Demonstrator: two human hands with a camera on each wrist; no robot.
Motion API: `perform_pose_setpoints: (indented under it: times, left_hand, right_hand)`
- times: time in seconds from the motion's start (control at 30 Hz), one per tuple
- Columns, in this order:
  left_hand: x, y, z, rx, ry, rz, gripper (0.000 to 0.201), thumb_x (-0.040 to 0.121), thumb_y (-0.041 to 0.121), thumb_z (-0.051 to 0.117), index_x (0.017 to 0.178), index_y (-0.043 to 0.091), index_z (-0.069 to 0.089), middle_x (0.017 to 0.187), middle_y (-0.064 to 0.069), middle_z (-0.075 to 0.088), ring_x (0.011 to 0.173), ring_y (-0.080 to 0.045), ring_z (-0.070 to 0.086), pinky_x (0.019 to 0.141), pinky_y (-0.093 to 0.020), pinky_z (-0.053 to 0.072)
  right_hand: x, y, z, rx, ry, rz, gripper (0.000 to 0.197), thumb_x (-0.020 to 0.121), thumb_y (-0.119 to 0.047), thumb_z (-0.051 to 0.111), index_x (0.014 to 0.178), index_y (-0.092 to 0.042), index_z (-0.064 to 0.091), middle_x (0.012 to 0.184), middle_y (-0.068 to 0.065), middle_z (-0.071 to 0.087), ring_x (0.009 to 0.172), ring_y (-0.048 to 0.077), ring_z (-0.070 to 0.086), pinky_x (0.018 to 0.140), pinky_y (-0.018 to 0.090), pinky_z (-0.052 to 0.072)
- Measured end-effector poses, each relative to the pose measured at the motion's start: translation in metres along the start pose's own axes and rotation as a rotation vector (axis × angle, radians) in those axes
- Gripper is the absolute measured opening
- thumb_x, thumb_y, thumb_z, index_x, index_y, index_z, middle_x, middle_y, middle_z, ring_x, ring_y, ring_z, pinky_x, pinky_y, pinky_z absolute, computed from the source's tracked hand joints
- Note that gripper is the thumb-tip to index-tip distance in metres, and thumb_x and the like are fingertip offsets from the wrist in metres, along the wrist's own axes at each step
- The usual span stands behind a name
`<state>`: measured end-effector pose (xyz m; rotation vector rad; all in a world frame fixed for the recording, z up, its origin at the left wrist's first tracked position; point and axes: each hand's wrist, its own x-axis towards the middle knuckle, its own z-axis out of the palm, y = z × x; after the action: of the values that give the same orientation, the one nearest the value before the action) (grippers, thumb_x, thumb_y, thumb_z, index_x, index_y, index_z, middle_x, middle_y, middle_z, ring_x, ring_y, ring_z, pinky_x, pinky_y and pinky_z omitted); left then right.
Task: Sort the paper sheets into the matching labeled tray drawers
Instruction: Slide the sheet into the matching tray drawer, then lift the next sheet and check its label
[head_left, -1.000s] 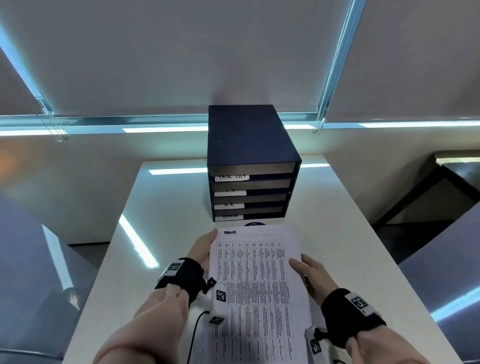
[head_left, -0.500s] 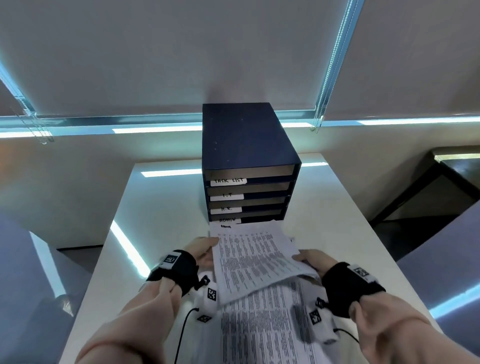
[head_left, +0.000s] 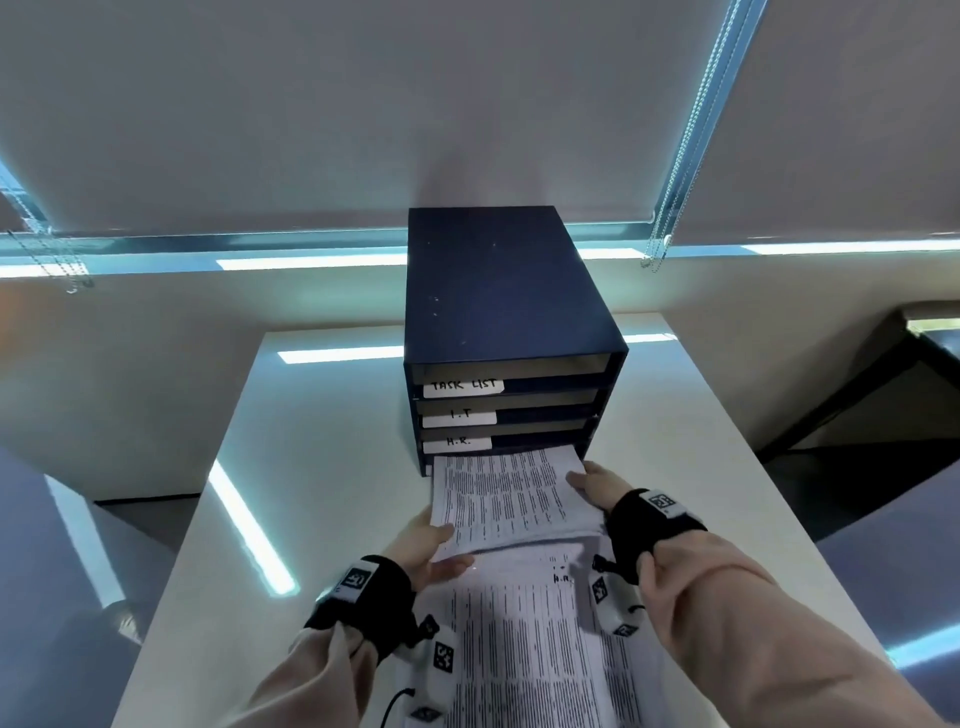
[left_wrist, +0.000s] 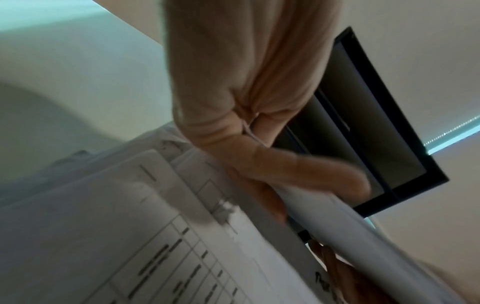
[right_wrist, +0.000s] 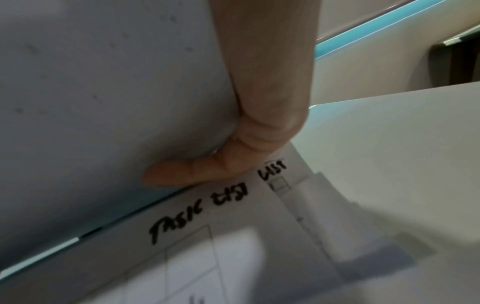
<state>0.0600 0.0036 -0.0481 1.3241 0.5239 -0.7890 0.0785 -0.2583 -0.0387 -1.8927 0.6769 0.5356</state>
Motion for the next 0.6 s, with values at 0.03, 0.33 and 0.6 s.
perform_pose_setpoints:
  times: [0.03, 0.33, 0.6]
  left_hand:
    - [0.011, 0.001, 0.001, -0.019, 0.049, 0.028, 0.046, 0.100, 0.002, 0.038, 0.142, 0.018, 0.029, 0.118, -0.016, 0.054, 0.037, -0.013, 0.053, 0.036, -0.019, 0.045]
    - [0.079, 0.040, 0.009, -0.409, 0.117, 0.021, 0.030, 0.094, -0.006, 0.047, 0.122, -0.017, 0.046, 0.089, -0.027, 0.069, 0.061, -0.024, 0.070, 0.062, -0.027, 0.060]
    - [0.090, 0.054, 0.016, -0.032, 0.044, 0.040, 0.037, 0.098, 0.002, 0.041, 0.134, -0.004, 0.043, 0.129, -0.017, 0.056, 0.118, -0.027, 0.055, 0.092, -0.036, 0.043]
  right_hand:
    - [0.002, -0.001, -0.002, 0.064, -0.023, 0.051, 0.055, 0.091, -0.025, 0.062, 0.138, -0.002, 0.045, 0.129, 0.019, 0.056, 0.108, 0.031, 0.061, 0.092, 0.037, 0.051]
    - [0.039, -0.018, 0.000, 0.777, -0.010, 0.311, 0.018, 0.091, 0.010, 0.051, 0.075, 0.001, 0.050, 0.048, 0.015, 0.061, 0.040, 0.021, 0.062, 0.035, 0.023, 0.050]
    - [0.058, -0.030, 0.029, 0.984, -0.049, 0.221, 0.025, 0.094, 0.014, 0.030, 0.085, 0.003, 0.050, 0.081, 0.016, 0.052, 0.091, 0.032, 0.055, 0.097, 0.042, 0.049]
